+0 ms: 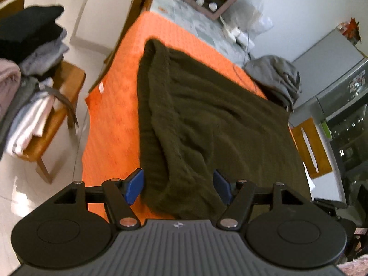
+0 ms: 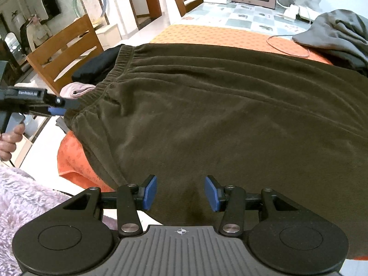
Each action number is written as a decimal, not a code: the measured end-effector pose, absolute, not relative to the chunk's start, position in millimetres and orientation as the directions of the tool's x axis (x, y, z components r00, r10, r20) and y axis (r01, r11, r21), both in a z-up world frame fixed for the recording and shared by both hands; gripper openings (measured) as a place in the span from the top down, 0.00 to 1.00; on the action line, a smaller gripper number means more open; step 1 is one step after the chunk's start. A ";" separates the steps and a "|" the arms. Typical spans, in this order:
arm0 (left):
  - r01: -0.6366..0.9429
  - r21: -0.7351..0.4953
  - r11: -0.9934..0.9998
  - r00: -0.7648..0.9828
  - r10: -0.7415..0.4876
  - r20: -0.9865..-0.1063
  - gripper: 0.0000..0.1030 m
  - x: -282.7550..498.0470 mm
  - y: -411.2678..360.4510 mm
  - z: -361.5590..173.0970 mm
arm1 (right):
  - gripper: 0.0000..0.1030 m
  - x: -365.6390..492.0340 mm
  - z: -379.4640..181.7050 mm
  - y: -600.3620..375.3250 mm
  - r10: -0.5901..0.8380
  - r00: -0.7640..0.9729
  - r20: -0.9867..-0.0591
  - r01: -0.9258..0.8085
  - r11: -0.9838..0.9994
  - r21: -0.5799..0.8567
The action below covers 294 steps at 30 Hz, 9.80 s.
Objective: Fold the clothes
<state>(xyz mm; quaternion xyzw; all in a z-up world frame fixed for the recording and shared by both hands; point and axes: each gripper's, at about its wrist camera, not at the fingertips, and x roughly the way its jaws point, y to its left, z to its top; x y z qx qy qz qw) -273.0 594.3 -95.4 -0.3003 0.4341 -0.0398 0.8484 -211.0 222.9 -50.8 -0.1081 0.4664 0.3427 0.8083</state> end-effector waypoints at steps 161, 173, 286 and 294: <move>0.877 0.245 0.413 0.442 -0.495 -0.748 0.86 18.8 344.3 -16.6 | 0.83 -215.1 -28.0 201.5 0.070 0.711 -0.700 0.114 0.971 0.212; 0.868 0.248 0.431 0.458 -0.498 -0.737 0.86 65.8 205.7 -13.6 | 0.83 -174.0 -18.5 71.9 0.075 0.718 -0.692 0.136 0.960 0.245; -0.713 -0.189 0.675 0.570 0.402 -0.717 0.15 -212.9 -37.6 -8.1 | 0.59 191.9 -69.6 -146.2 0.710 -0.118 -0.694 -0.721 0.419 0.552; -0.675 -0.171 0.718 0.579 0.372 -0.726 0.15 -205.3 -28.2 -12.7 | 0.60 117.6 -88.2 -138.5 0.621 -0.295 -0.726 -0.784 0.277 0.556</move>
